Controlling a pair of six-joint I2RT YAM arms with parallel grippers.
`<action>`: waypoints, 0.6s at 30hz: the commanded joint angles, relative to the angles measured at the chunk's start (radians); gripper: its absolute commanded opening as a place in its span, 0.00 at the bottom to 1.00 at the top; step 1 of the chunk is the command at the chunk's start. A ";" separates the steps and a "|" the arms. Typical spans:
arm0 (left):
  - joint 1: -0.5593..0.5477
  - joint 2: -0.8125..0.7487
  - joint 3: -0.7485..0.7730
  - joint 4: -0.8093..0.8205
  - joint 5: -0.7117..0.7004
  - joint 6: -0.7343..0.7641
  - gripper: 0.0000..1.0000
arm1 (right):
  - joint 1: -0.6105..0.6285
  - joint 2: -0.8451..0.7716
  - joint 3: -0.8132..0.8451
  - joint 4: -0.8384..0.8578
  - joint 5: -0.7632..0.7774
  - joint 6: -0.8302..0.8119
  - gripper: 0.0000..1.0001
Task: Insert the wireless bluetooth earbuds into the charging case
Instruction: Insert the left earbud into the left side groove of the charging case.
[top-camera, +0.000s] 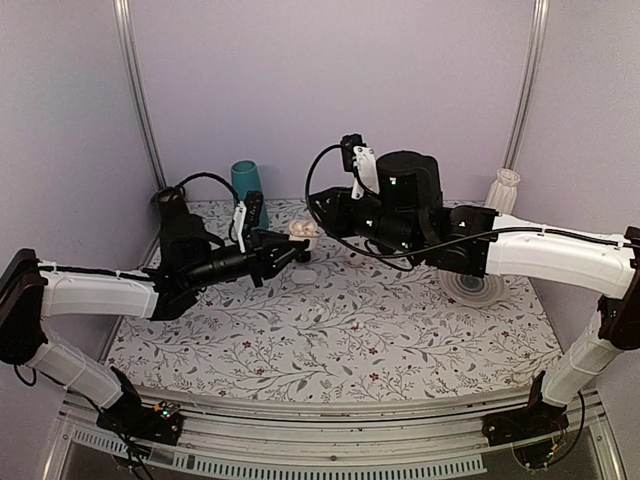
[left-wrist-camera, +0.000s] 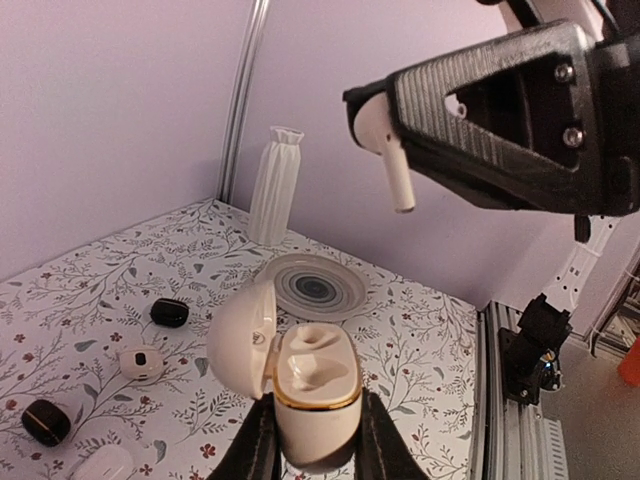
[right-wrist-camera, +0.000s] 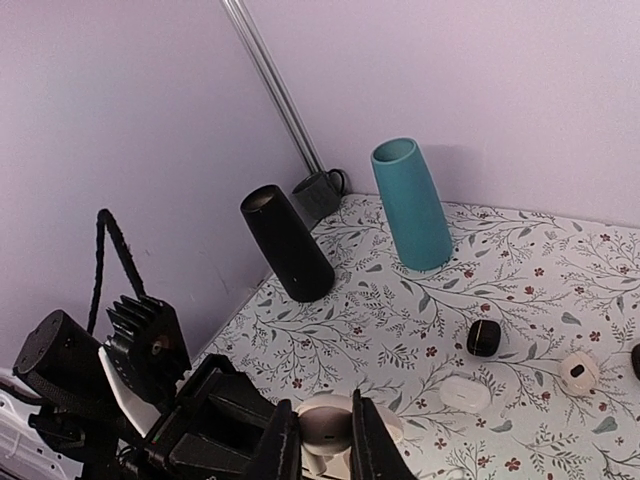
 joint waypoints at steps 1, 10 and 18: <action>-0.024 -0.001 0.050 0.046 0.027 -0.010 0.00 | 0.031 0.000 -0.027 0.123 0.037 -0.044 0.13; -0.053 -0.019 0.069 0.041 0.032 -0.012 0.00 | 0.067 -0.019 -0.092 0.238 0.069 -0.059 0.13; -0.064 -0.029 0.080 0.043 0.022 -0.005 0.00 | 0.091 -0.022 -0.124 0.292 0.097 -0.070 0.13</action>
